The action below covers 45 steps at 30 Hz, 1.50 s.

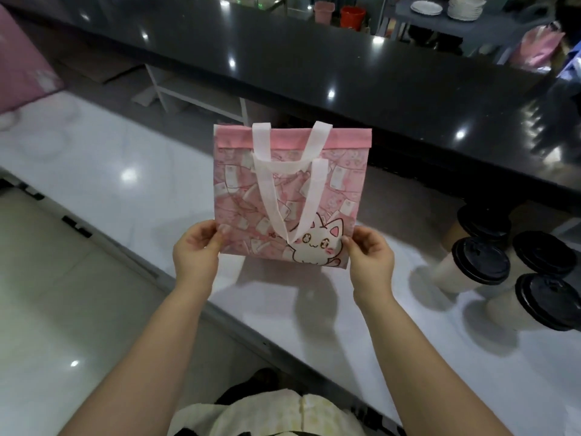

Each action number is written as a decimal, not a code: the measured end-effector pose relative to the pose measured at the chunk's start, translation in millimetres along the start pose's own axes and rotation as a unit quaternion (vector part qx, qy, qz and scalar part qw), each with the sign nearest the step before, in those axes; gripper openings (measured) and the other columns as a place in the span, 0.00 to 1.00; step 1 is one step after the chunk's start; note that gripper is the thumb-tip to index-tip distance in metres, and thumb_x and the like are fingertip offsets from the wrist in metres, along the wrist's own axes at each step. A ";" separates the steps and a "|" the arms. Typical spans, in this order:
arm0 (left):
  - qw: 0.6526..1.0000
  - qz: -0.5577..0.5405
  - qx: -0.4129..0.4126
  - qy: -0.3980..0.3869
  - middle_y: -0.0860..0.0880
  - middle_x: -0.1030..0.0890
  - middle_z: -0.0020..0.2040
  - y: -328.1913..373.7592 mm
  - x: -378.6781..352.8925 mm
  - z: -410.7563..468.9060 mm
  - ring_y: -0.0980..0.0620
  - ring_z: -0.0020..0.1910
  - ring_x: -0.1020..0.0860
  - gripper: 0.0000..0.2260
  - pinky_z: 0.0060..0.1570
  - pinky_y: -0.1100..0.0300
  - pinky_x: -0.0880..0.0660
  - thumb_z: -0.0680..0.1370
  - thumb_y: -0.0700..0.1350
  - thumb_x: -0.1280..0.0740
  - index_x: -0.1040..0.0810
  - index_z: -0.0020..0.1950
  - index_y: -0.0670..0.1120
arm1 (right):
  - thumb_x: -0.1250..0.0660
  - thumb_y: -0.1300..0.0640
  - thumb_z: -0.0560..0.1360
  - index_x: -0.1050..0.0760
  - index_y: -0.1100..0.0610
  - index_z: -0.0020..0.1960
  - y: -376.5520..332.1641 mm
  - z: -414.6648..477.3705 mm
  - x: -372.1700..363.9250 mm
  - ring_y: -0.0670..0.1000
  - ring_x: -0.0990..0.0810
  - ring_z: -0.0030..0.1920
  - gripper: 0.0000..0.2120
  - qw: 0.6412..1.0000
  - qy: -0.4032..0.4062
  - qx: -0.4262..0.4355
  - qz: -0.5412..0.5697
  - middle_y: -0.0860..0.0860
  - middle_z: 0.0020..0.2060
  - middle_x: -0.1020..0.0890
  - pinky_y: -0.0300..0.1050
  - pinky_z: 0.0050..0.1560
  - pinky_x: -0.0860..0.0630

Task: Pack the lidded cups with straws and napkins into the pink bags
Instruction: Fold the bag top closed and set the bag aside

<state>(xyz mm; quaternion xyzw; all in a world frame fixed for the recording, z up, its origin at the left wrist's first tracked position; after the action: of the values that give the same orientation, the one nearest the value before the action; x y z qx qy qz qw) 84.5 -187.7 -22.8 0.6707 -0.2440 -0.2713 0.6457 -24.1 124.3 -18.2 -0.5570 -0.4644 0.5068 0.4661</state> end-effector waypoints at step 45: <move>0.880 0.146 -0.247 0.378 0.51 0.17 0.43 346.3 763.1 380.2 0.57 0.41 0.20 0.05 0.42 0.65 0.24 0.75 0.46 0.27 0.21 0.45 0.54 | 0.27 0.60 0.73 0.20 0.52 0.46 -182.9 -156.9 -1047.3 0.47 0.16 0.38 0.04 0.870 -0.457 0.179 0.034 0.49 0.39 0.15 0.41 0.35 0.20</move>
<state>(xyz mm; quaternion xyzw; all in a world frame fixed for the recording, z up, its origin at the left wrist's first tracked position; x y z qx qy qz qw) 394.1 -1000.0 278.8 0.4980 -0.0020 0.0485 0.8658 66.6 -895.3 308.9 -0.1852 -0.5076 0.7950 0.2758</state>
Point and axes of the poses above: each hand's wrist, its own z-axis towards the middle knuckle, its own x-axis out of the back of the hand, y = z × x, the point moved 8 cm from there along z, towards the middle knuckle
